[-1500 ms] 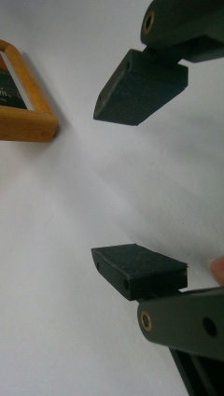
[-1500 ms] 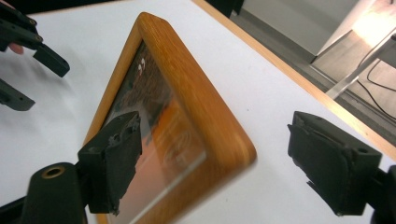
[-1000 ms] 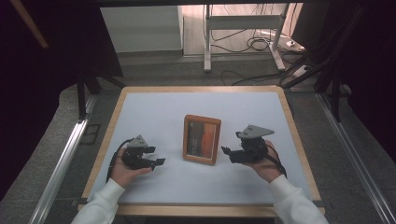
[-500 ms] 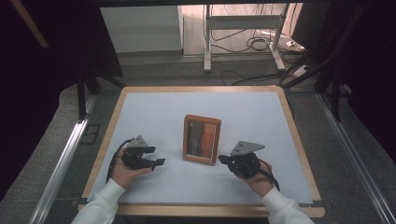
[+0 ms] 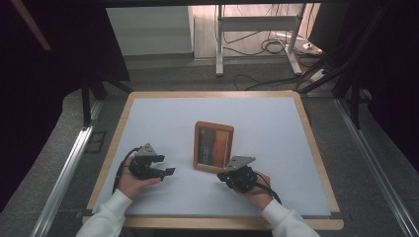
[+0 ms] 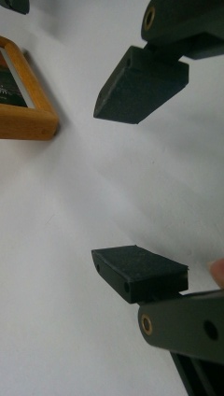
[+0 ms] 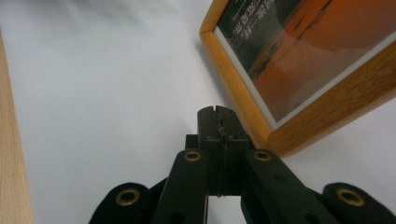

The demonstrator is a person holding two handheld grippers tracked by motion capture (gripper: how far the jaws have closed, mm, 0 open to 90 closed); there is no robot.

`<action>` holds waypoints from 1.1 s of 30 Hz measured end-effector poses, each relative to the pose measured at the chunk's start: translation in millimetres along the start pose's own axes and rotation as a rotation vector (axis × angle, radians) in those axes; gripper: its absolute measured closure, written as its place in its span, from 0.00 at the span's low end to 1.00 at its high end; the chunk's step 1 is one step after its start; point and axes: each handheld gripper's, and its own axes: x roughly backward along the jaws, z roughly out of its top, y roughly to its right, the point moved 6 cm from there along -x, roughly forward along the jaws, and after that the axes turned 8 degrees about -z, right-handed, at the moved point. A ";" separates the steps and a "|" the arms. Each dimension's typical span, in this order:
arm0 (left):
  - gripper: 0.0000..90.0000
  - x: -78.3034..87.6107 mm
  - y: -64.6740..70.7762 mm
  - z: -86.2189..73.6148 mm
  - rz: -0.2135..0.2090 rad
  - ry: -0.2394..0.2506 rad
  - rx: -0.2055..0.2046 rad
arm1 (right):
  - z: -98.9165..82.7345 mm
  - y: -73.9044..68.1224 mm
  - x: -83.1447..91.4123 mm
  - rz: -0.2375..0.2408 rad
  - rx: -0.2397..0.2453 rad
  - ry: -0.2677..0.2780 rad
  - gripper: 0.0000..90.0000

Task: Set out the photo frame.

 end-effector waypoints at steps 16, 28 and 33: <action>0.31 -1.8 0.1 -0.3 -0.002 -0.002 0.000 | -5.4 14.2 -12.4 -0.039 -0.011 -0.031 1.00; 0.31 -1.3 -0.1 -0.5 -0.003 -0.003 -0.001 | -9.9 23.1 -12.4 -0.033 -0.019 -0.026 1.00; 0.31 -1.5 0.2 -0.4 -0.003 -0.003 -0.001 | -11.5 26.4 -11.8 -0.035 -0.019 -0.017 1.00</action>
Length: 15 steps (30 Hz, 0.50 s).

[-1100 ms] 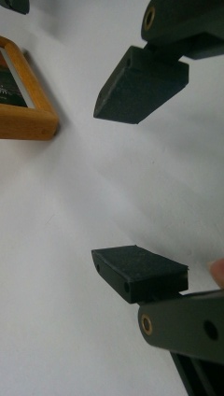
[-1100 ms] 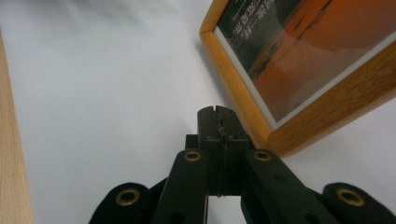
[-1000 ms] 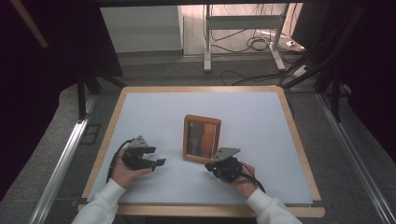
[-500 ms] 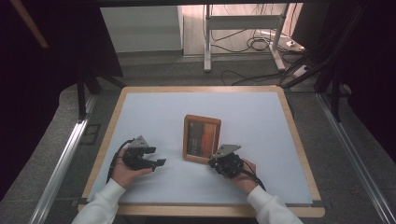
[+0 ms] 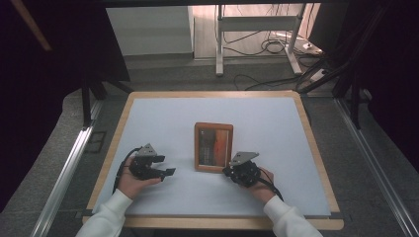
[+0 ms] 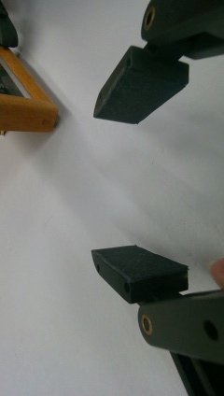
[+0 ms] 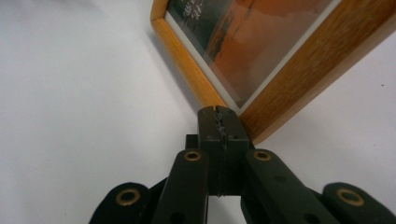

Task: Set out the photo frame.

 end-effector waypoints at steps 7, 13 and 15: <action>0.31 -0.4 -0.3 -0.2 0.001 -0.002 0.001 | -1.4 2.0 0.3 -0.003 0.003 0.000 1.00; 0.31 0.3 0.2 0.1 0.002 0.001 -0.002 | -2.5 2.6 0.4 -0.003 -0.003 -0.002 1.00; 0.31 0.6 0.0 0.2 0.002 0.002 0.000 | -2.8 2.8 0.6 -0.002 -0.007 -0.001 1.00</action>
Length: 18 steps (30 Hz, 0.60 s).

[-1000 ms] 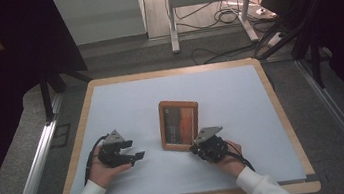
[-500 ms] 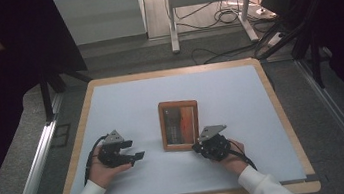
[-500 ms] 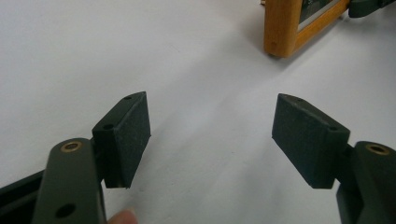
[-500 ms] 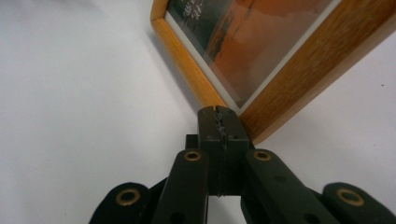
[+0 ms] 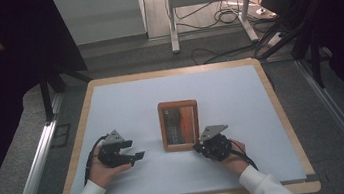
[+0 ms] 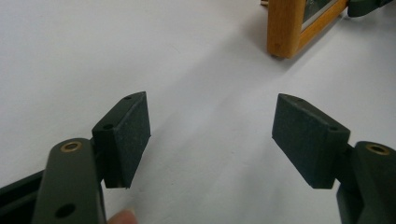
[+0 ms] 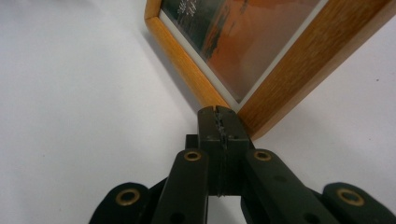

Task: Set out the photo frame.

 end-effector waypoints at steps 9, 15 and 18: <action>0.31 0.8 -0.9 0.3 0.001 0.004 -0.001 | -1.4 6.8 20.7 -0.002 -0.031 0.059 1.00; 0.31 1.9 -0.9 1.8 0.012 0.016 -0.003 | -11.1 19.9 38.1 -0.033 -0.066 0.083 0.99; 0.31 1.6 0.0 2.1 0.010 0.015 0.000 | -16.0 29.8 47.3 -0.051 -0.107 0.105 0.96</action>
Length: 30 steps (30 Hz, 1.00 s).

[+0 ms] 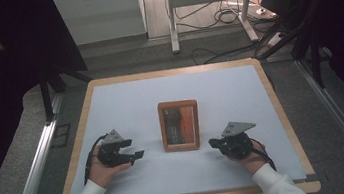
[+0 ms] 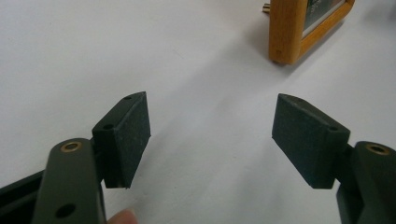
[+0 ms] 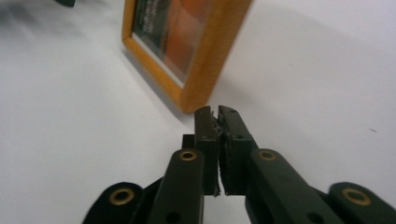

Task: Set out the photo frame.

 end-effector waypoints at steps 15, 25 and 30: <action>0.31 3.1 4.2 -2.3 0.020 0.009 -0.008 | -34.9 51.7 45.3 -0.158 -0.191 0.056 0.33; 0.31 2.1 6.2 -3.4 0.013 -0.001 -0.012 | -46.2 60.5 46.6 -0.193 -0.198 0.023 0.29; 0.31 1.9 5.7 -3.4 0.011 0.000 -0.011 | -46.2 59.7 45.7 -0.198 -0.201 0.022 0.28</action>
